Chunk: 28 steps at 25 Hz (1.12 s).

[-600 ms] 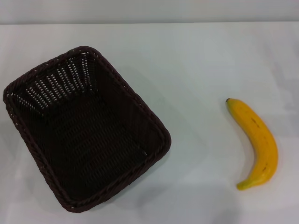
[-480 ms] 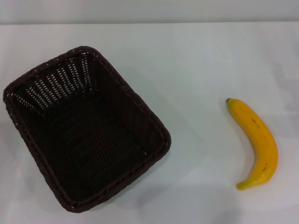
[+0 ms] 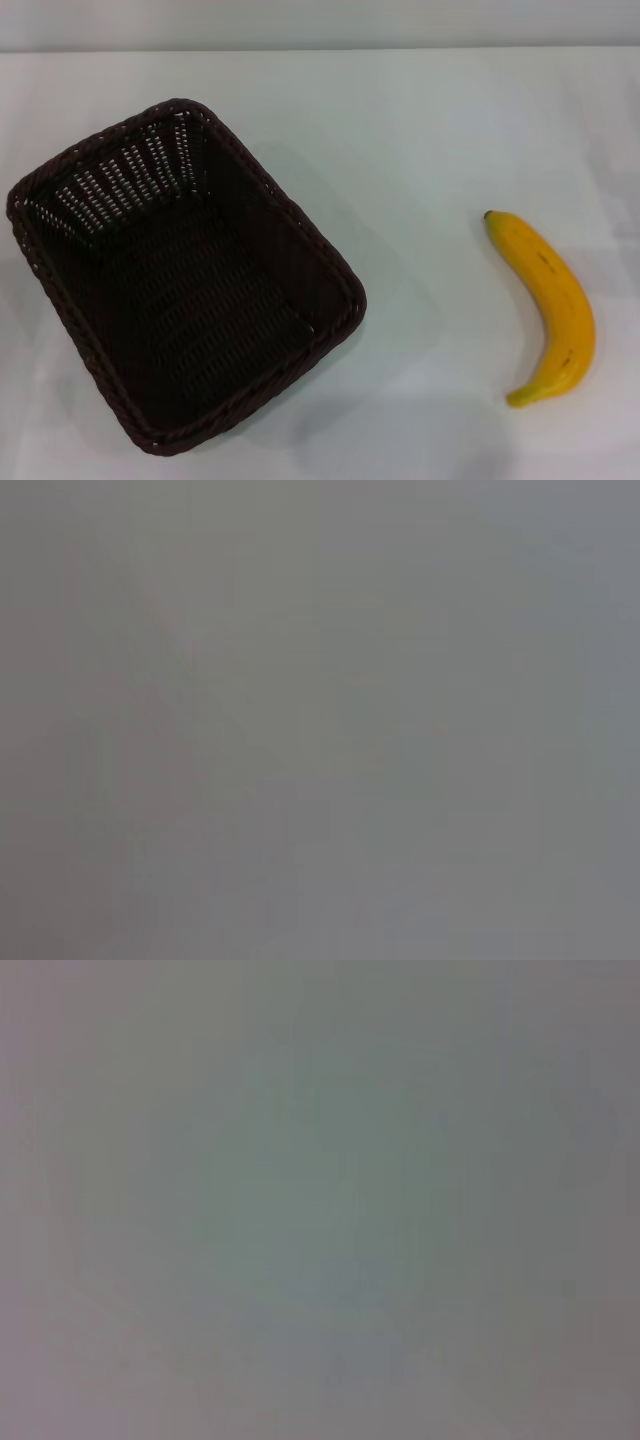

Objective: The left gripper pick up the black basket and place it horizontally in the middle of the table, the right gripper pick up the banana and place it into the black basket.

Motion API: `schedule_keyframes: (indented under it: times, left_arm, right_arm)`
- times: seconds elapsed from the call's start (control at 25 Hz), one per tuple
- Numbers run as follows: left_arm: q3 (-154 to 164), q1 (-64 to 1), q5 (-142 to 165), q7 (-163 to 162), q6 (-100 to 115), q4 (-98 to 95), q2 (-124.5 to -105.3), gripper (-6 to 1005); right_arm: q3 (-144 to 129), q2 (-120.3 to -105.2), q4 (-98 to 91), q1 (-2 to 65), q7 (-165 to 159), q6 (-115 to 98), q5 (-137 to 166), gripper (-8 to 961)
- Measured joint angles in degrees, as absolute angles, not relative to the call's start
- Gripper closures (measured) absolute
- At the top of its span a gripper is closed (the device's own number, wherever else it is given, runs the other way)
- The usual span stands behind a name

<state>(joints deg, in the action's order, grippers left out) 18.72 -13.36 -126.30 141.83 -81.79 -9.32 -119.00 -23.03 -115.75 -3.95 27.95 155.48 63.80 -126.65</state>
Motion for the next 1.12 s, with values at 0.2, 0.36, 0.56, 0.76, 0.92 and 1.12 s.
schedule_keyframes:
  times: [0.2, 0.36, 0.56, 0.76, 0.92, 1.12]
  left_arm:
    - [18.91, -13.3, -126.0, 141.54, -81.79, -9.32, -118.94, 121]
    - [19.06, -12.97, -124.86, 140.05, -81.82, -9.73, -118.79, 120]
    - [19.14, -11.91, -116.74, 130.21, -81.82, -15.61, -117.92, 119]
    - [19.16, -10.99, -102.07, 104.33, -81.55, -30.19, -114.94, 119]
    - [19.23, -12.42, -88.16, 83.28, -82.23, -41.65, -110.67, 118]
    - [19.35, -17.05, -72.55, 67.07, -88.75, -49.29, -104.06, 117]
  right_arm:
    - [-23.04, -115.64, -3.97, 28.0, 155.48, 63.81, -126.62, 88]
    - [-24.39, -115.38, -4.48, 27.85, 155.29, 63.86, -126.56, 89]
    - [-25.05, -115.21, -5.24, 27.8, 154.87, 63.87, -126.56, 90]
    - [-25.9, -115.22, -5.31, 28.4, 155.34, 63.62, -126.56, 91]
    - [-26.3, -115.31, -5.36, 29.17, 155.42, 62.63, -126.56, 92]
    - [-26.58, -115.67, -5.31, 29.83, 155.46, 62.33, -126.56, 93]
